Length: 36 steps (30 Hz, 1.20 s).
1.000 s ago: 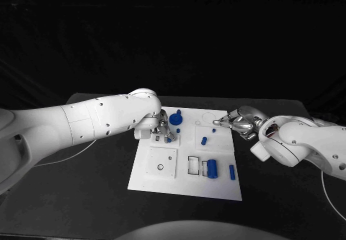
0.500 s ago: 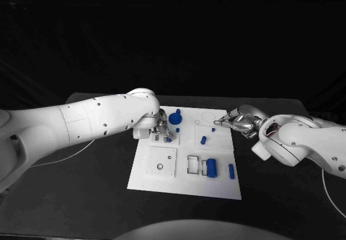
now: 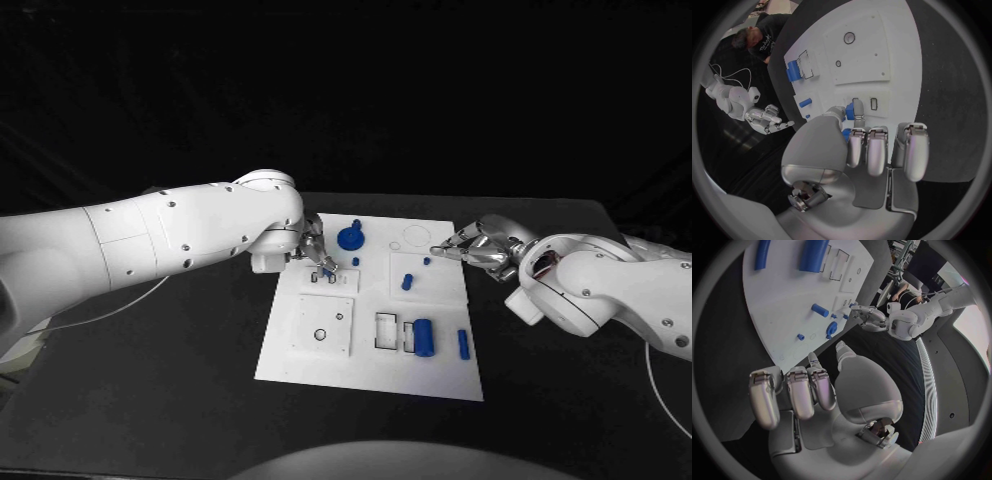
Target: Assemble the parts on the task board
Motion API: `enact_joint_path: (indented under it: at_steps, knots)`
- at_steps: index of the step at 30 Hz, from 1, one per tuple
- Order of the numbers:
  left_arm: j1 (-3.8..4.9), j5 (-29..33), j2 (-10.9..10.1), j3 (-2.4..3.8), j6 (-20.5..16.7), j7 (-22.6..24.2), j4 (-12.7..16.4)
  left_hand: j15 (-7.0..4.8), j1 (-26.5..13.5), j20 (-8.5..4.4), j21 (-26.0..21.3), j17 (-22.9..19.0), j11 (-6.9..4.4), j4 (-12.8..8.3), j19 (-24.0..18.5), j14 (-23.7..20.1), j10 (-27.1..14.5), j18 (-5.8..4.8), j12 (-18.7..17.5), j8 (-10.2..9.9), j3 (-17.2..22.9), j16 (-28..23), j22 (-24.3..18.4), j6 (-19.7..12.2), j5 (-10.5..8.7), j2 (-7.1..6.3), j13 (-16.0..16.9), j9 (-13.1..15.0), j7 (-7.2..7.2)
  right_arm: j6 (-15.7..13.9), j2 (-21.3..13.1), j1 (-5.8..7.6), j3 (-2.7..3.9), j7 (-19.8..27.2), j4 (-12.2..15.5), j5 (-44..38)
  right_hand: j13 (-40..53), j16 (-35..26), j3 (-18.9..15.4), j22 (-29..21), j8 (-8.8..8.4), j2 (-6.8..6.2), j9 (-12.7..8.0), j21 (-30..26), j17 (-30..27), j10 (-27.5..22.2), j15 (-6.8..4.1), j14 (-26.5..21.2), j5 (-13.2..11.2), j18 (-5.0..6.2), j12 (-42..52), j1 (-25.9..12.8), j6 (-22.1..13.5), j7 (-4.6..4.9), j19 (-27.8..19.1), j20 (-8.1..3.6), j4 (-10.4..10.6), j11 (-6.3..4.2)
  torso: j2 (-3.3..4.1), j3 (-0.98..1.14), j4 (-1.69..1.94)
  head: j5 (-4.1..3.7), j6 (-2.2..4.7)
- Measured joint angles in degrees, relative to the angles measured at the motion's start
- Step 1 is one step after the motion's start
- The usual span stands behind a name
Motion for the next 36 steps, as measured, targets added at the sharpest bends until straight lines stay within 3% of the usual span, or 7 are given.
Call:
enact_joint_path:
  at_steps: [15,36]
  knots:
    - [0.54,-0.1,-0.5,-0.07,-0.4,-0.3,-0.1,0.00,0.6,0.00,0.0,0.0,0.00,0.0,0.0,0.0,0.0,0.00,0.0,-0.3,0.3,0.0,0.0,-0.1,0.23,-0.66,0.0,0.4,0.11,0.0,0.0,-0.16,-0.01,-0.2,-0.1,0.1,0.0,0.0,0.2,0.0,0.00,0.00,0.0,0.0,0.0,0.0,0.00,0.0,0.0,0.00,0.0,0.0,0.0,0.00,0.0,0.00,-0.2,0.00,0.09,-0.03,-0.07,0.25,-0.18]
    - [-0.97,-0.2,1.4,-0.11,0.6,-1.0,-2.5,0.01,0.6,0.01,0.0,0.0,0.01,0.2,0.0,0.0,0.0,0.00,0.0,-0.4,0.5,0.0,0.0,-0.2,0.18,-0.67,0.0,0.5,0.21,0.0,0.5,-0.21,-0.01,-0.1,-0.1,0.4,0.0,0.0,0.2,0.0,0.00,0.00,-0.1,0.0,0.0,0.0,0.00,0.0,0.0,0.00,0.0,0.0,-0.4,0.11,0.0,0.00,-0.2,0.00,0.09,-0.05,-0.06,0.37,-0.58]
